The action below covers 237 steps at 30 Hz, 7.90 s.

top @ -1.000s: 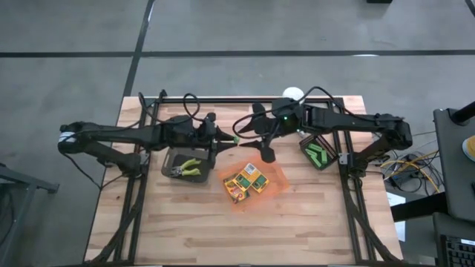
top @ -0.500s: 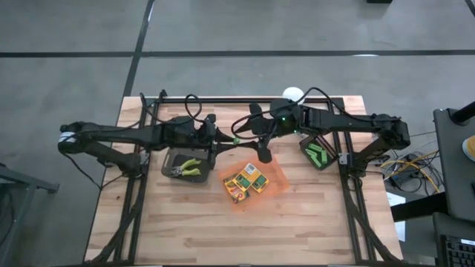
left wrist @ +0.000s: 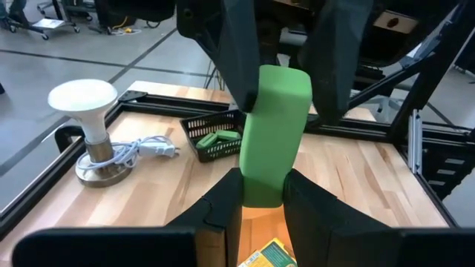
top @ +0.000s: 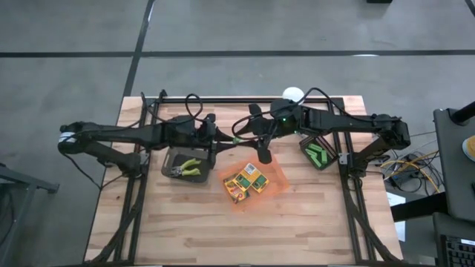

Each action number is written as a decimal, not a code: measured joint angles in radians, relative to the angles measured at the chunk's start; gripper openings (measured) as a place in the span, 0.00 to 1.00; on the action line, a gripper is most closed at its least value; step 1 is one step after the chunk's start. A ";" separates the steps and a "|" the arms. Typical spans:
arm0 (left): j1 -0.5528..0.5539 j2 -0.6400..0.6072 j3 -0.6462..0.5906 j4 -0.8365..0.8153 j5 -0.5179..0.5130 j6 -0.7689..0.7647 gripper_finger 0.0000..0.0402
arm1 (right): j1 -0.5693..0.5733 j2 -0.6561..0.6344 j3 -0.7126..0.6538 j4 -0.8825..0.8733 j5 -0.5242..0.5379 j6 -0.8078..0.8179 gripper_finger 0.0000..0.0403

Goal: Pick & Place School Supplies
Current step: Put the green eraser into the black basket, then return to Home Position

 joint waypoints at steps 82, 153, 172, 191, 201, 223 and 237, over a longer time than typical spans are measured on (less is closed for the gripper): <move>0.011 -0.089 0.075 -0.194 -0.502 0.055 0.55 | -0.022 -0.210 0.000 -0.679 0.740 0.655 0.22; 0.059 -0.087 0.075 -0.322 -0.500 0.072 0.55 | -0.299 -0.209 -0.676 -0.896 0.288 1.527 0.25; 0.065 -0.087 0.075 -0.322 -0.500 0.071 0.55 | -0.299 -0.209 -0.676 -0.882 0.295 1.489 0.47; 0.074 -0.087 0.106 -0.292 -0.389 0.107 0.55 | -0.186 -0.211 -0.190 -0.785 0.484 1.085 0.44; 0.073 -0.089 0.156 -0.282 -0.432 0.168 0.55 | 0.168 -0.215 0.004 -0.386 0.850 0.424 0.43; 0.004 -0.277 0.140 -0.244 -0.195 0.113 0.55 | 0.518 -0.367 -0.010 -0.446 0.774 0.407 0.37; 0.002 -0.583 -0.167 -0.165 -0.235 0.105 0.55 | 0.660 -0.532 -0.146 -0.253 0.687 0.105 0.37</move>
